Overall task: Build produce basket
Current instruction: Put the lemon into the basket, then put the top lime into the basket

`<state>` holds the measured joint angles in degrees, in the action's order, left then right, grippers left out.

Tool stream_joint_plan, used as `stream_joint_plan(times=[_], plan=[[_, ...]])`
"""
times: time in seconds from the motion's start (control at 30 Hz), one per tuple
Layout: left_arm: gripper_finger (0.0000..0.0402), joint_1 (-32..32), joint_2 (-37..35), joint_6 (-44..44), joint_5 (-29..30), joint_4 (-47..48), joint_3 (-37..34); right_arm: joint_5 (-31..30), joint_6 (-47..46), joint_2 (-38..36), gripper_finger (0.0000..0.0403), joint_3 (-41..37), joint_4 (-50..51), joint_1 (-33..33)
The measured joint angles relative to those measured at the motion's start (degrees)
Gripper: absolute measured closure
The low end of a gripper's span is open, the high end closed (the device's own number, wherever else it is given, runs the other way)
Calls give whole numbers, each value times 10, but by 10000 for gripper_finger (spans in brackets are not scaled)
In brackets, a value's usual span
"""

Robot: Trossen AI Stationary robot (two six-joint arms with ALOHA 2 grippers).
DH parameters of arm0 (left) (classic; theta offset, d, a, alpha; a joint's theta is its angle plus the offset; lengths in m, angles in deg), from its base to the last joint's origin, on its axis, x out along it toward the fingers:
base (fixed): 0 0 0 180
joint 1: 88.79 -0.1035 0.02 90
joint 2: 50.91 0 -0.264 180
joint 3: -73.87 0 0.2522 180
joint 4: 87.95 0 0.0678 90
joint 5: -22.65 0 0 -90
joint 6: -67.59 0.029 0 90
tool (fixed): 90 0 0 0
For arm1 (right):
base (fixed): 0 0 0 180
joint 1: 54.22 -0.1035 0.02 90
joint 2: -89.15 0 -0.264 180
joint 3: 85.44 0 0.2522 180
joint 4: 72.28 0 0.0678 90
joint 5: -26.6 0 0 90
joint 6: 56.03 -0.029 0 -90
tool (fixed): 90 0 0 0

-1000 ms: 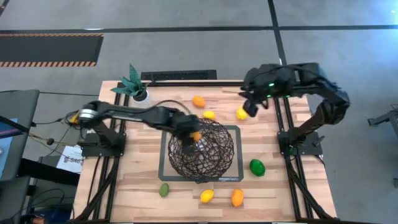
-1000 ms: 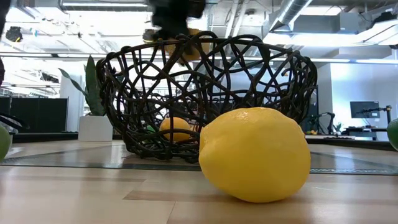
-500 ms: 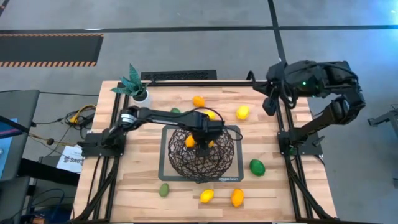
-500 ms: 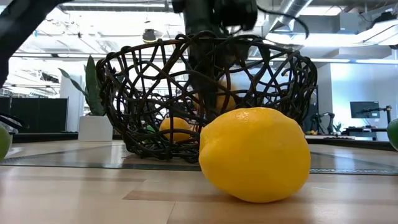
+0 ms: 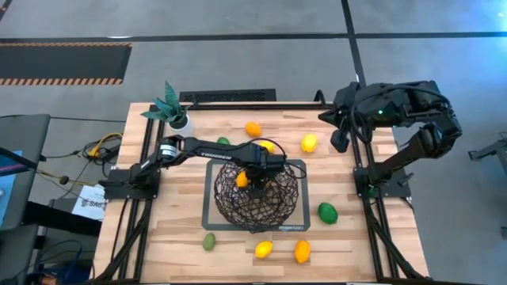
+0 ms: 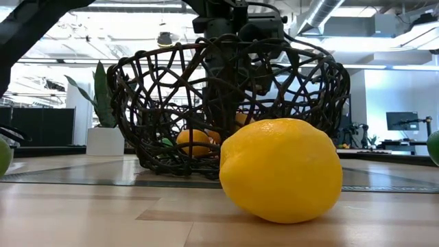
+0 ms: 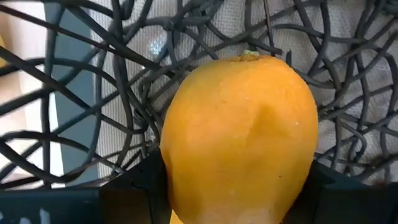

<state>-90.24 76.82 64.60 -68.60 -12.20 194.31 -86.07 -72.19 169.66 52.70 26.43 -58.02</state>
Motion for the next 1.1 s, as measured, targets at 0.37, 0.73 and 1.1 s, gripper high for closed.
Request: stream_joint_plan(times=[0.37, 0.73, 1.1], plan=[[173, 5, 0, -6, 11, 0, 0, 0, 2, 4, 380, 0, 0, 0], [27, 4, 0, -54, 41, 5, 12, 1, 2, 4, 385, 0, 1, 0], [71, 34, -2, -48, 118, 224, 153, 2, 2, 4, 388, 0, 1, 0]])
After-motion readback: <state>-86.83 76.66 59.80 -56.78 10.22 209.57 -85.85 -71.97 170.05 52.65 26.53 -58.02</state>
